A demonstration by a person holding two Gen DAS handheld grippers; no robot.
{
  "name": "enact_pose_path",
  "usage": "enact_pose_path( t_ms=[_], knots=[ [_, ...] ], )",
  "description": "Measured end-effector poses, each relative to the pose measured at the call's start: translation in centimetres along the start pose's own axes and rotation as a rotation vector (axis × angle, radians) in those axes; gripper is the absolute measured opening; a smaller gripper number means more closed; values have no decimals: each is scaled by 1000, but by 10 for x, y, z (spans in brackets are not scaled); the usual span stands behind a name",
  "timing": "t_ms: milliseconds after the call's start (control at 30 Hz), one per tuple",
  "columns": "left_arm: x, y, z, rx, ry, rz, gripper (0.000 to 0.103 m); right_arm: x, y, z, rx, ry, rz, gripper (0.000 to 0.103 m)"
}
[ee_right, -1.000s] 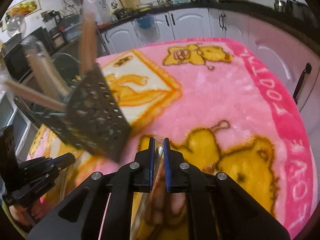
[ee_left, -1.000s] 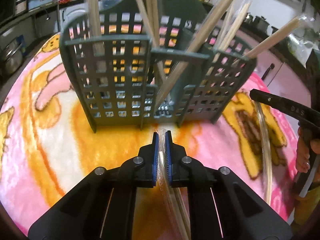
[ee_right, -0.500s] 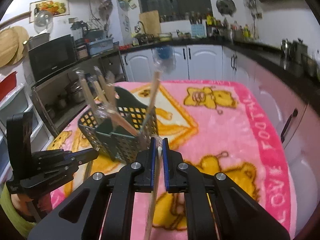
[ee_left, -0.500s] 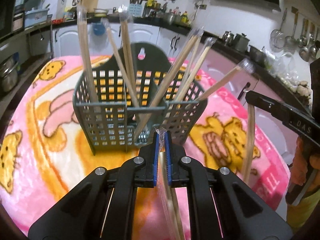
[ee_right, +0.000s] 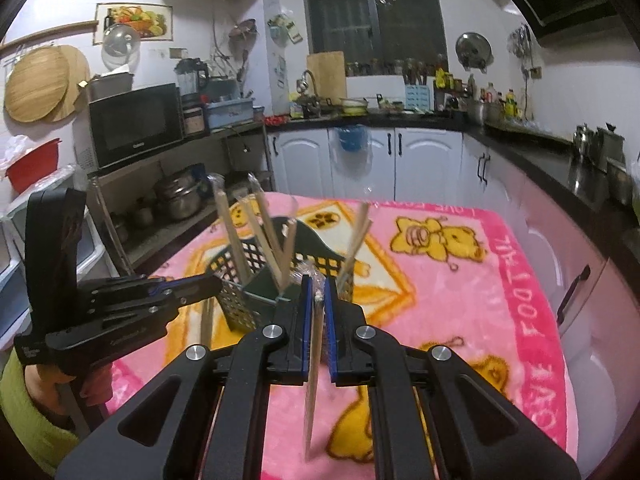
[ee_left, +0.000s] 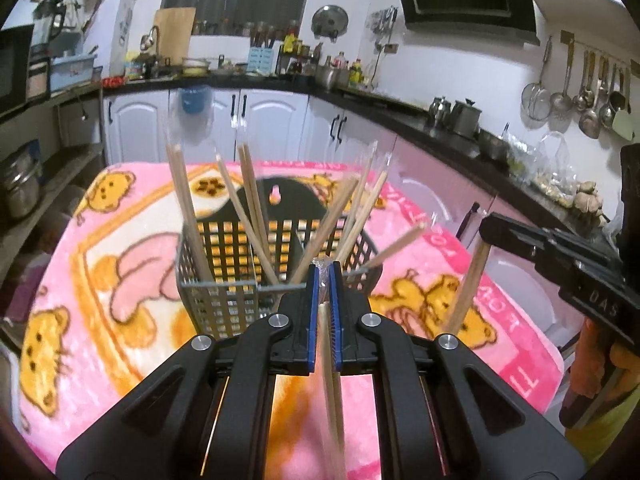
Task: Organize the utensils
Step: 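Lift both held chopsticks upright and carry them over the caddy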
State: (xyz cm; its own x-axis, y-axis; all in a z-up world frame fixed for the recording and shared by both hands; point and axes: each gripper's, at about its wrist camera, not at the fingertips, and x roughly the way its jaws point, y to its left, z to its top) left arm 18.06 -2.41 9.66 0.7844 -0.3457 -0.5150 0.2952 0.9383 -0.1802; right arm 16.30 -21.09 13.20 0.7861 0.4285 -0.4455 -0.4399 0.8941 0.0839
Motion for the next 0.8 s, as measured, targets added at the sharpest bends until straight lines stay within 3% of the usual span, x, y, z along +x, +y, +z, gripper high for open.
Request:
enact_pose_path(
  t_ms=[800],
  knots=[
    [-66,-18,87,79,-253,42,3,-16,35,64,-75,-165,81,6]
  ],
)
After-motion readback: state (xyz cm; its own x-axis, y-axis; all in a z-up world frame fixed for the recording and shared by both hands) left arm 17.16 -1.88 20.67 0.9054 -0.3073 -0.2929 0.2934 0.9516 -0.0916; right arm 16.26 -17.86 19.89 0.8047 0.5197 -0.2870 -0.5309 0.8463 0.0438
